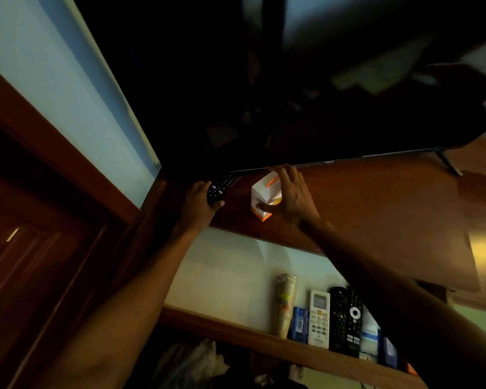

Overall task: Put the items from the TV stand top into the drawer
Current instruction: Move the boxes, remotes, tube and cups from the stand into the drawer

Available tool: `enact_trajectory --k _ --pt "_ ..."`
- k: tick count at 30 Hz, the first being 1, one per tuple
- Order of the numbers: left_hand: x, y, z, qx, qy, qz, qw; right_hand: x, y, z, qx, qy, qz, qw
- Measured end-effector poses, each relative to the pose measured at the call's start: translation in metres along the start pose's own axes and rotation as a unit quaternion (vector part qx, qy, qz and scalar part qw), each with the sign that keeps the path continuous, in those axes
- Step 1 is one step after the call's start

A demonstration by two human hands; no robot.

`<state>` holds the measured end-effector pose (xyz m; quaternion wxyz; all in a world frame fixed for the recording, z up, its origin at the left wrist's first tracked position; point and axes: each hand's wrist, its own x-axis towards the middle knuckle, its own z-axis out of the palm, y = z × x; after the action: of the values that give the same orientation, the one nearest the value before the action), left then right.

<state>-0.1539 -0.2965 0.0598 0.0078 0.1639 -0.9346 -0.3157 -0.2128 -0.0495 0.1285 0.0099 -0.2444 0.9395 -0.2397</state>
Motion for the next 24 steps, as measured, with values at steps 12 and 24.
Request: enact_trajectory --k 12,24 --pt "-0.001 -0.001 0.028 0.081 -0.010 -0.029 0.996 -0.028 0.039 -0.004 0.021 -0.029 0.019 0.999" --pt "-0.095 0.001 0.016 -0.028 0.047 0.029 0.998 -0.064 0.010 -0.017 0.149 -0.025 -0.028 0.988"
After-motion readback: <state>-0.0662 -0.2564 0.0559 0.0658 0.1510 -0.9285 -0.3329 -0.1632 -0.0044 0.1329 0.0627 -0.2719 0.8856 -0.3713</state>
